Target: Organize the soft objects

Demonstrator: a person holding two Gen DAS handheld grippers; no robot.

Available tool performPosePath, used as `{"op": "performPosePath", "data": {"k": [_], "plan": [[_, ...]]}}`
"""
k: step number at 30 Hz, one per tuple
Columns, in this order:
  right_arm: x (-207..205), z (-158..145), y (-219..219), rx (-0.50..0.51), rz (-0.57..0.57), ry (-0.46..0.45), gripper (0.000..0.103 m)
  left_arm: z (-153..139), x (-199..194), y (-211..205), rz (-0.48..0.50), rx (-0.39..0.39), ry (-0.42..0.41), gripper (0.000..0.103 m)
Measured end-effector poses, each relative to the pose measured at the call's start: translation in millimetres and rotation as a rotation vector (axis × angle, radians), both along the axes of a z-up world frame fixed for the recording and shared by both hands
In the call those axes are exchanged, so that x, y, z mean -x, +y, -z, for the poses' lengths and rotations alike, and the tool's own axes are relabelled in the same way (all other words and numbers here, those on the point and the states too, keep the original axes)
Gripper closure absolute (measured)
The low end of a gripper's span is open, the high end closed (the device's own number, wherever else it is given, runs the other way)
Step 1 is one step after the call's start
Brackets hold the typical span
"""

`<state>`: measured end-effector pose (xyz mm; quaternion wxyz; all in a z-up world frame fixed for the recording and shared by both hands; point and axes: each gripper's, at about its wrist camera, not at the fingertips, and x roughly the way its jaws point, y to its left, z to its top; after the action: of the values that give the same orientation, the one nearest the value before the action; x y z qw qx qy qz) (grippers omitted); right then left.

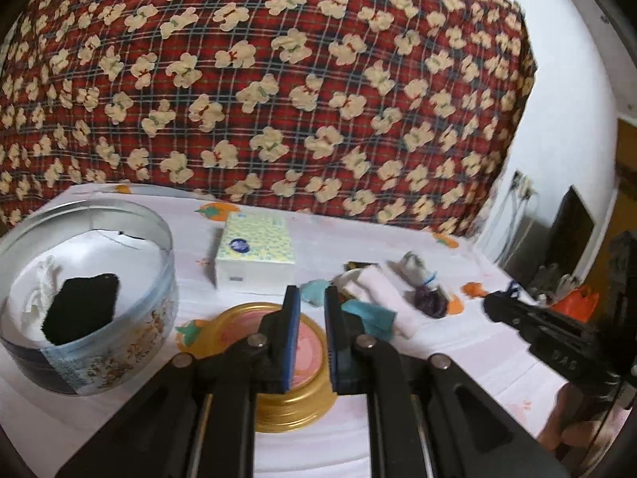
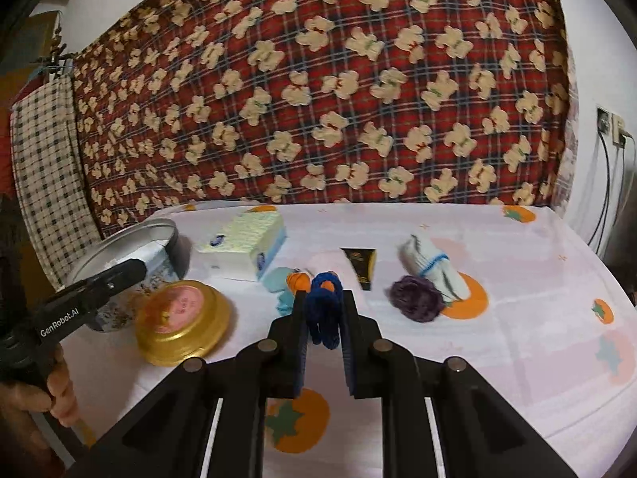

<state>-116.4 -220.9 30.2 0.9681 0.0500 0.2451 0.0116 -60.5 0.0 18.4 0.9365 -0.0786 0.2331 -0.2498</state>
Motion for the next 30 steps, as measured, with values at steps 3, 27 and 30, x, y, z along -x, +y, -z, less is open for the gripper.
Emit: {"op": "performPosePath", "data": {"k": [3,27,30], "plan": [[1.6,-6.9,12.6,0.010,-0.032,-0.023,0.087,-4.9,5.8,8.0,0.022,0.036,-0.036,0.093],[26.3,6.4,-65.1,0.012,0.126,-0.009,0.086,47.6,-81.4,-174.2,-0.094,-0.223,0.369,0.065],[30.2,11.6,-79.4,-0.011,0.143,-0.003,0.086,62.0,-80.9,-170.7,-0.099,-0.235,0.400,0.088]]}}
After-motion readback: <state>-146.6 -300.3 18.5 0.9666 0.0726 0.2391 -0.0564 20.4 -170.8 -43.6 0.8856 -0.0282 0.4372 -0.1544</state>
